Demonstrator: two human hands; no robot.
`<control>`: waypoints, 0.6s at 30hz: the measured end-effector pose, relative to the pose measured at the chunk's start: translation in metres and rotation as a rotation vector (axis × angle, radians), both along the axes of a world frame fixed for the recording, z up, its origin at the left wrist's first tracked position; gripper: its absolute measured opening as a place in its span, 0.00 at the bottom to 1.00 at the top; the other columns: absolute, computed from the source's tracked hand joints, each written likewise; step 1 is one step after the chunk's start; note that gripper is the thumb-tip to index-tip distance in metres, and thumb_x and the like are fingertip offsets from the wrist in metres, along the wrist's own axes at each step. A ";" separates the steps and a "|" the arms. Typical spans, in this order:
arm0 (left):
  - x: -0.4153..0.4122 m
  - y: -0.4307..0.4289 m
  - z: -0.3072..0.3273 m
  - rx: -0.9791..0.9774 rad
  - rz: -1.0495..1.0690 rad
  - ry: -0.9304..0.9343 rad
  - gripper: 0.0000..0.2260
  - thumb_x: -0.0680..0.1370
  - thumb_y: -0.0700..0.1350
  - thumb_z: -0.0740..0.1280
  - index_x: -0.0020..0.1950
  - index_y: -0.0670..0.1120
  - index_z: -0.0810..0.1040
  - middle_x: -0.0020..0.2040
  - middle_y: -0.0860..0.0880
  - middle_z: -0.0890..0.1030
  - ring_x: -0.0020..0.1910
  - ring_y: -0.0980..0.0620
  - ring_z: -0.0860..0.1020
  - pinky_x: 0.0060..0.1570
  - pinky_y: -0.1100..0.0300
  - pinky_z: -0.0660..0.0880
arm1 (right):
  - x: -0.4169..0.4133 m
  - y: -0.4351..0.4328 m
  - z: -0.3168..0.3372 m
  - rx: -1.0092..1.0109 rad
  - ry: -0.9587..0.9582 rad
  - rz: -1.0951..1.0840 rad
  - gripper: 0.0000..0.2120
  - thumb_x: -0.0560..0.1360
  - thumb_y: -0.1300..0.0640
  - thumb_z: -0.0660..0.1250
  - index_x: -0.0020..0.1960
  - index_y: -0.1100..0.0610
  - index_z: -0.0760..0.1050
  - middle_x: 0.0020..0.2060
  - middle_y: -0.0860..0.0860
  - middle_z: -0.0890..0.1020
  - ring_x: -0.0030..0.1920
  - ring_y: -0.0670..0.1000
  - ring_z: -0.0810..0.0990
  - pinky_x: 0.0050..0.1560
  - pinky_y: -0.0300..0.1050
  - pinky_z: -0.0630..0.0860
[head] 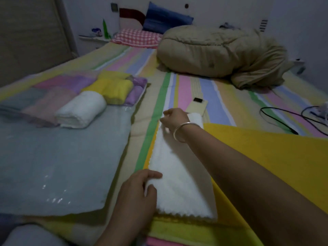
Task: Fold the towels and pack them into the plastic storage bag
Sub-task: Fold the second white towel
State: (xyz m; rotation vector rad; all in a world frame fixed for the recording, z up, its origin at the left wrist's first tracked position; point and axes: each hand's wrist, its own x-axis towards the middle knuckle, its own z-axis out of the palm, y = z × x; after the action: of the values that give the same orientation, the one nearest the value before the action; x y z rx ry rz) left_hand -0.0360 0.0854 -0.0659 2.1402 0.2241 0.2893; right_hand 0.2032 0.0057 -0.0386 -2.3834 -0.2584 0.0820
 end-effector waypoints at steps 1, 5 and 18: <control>0.000 0.001 -0.001 0.001 0.008 0.005 0.15 0.73 0.34 0.64 0.47 0.55 0.81 0.31 0.58 0.71 0.29 0.64 0.71 0.34 0.69 0.66 | -0.004 0.001 -0.001 0.034 -0.006 0.005 0.21 0.75 0.57 0.67 0.68 0.56 0.73 0.65 0.56 0.76 0.61 0.57 0.77 0.62 0.46 0.72; -0.001 0.000 0.002 0.033 0.016 0.018 0.12 0.75 0.39 0.64 0.50 0.56 0.79 0.44 0.59 0.77 0.42 0.60 0.74 0.48 0.61 0.71 | -0.038 -0.022 -0.001 0.186 -0.108 0.086 0.21 0.77 0.67 0.58 0.68 0.54 0.72 0.63 0.53 0.75 0.59 0.55 0.77 0.55 0.37 0.69; 0.004 -0.026 0.010 0.432 -0.404 -0.294 0.09 0.76 0.48 0.60 0.53 0.51 0.77 0.50 0.54 0.80 0.49 0.53 0.77 0.49 0.57 0.72 | -0.171 -0.159 -0.033 -0.474 -0.656 0.589 0.31 0.74 0.54 0.70 0.74 0.54 0.63 0.74 0.50 0.64 0.75 0.49 0.59 0.72 0.45 0.60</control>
State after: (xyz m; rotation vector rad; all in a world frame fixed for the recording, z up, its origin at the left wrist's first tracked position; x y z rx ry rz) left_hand -0.0323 0.0590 -0.0561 2.4641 -0.4763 0.4372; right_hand 0.0323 -0.1530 -0.0717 -2.6411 -1.3751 -0.4154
